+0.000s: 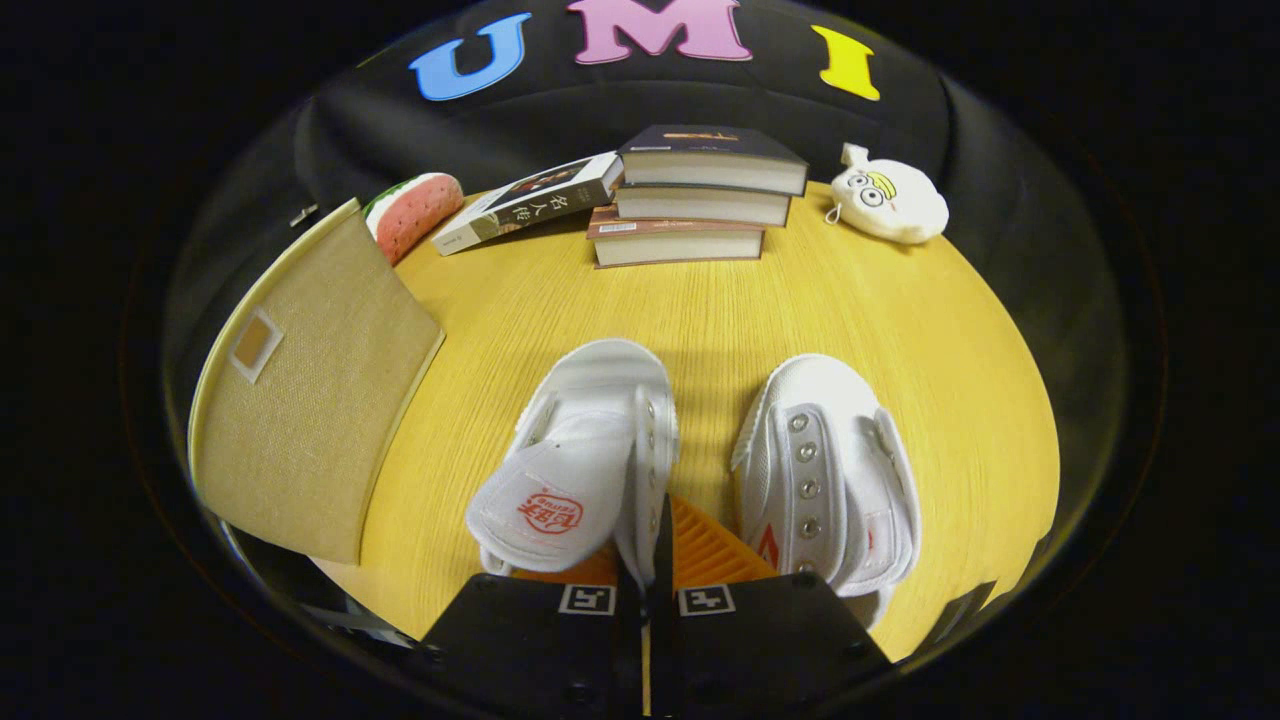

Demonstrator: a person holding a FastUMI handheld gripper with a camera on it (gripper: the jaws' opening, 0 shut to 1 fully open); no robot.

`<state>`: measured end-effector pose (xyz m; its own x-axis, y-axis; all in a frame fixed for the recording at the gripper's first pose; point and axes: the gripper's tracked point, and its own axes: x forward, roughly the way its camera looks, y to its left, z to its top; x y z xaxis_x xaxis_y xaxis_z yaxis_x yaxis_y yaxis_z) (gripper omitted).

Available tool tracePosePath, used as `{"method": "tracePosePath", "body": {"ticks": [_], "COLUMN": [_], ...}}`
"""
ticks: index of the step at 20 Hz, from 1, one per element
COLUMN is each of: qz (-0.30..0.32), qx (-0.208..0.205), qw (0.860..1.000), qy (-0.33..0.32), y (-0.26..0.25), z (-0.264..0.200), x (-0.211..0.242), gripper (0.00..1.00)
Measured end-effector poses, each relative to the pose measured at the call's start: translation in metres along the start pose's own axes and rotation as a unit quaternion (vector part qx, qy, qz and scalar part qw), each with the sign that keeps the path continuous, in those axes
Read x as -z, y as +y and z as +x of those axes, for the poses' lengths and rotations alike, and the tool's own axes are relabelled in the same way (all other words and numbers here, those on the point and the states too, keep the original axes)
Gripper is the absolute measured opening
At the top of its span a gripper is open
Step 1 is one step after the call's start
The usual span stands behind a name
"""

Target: Open the storage box then place both shoes into the box .Put the left shoe in first, then the right shoe, with the right side of both shoes facing outward in a uniform manner.

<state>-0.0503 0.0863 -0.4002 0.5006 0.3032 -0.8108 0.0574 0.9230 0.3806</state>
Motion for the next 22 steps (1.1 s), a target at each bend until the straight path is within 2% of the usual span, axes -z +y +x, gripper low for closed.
{"method": "tracePosePath", "body": {"ticks": [2, 5, 10, 13, 16, 22], "qz": [0.035, 0.053, 0.098, 0.105, 0.104, 0.134], "qx": [-0.007, -0.018, -0.04, -0.035, -0.043, -0.101], "qw": [0.999, 0.998, 0.994, 0.994, 0.993, 0.986], "qy": [0.007, 0.002, -0.016, -0.022, -0.035, -0.008], "y": [0.003, 0.014, 0.043, 0.066, 0.102, 0.21], "z": [-0.009, -0.031, -0.081, -0.113, -0.138, -0.156], "x": [-0.005, -0.015, -0.058, -0.086, -0.118, -0.152], "gripper": [0.06, 0.06, 0.06, 0.06, 0.06, 0.06]}}
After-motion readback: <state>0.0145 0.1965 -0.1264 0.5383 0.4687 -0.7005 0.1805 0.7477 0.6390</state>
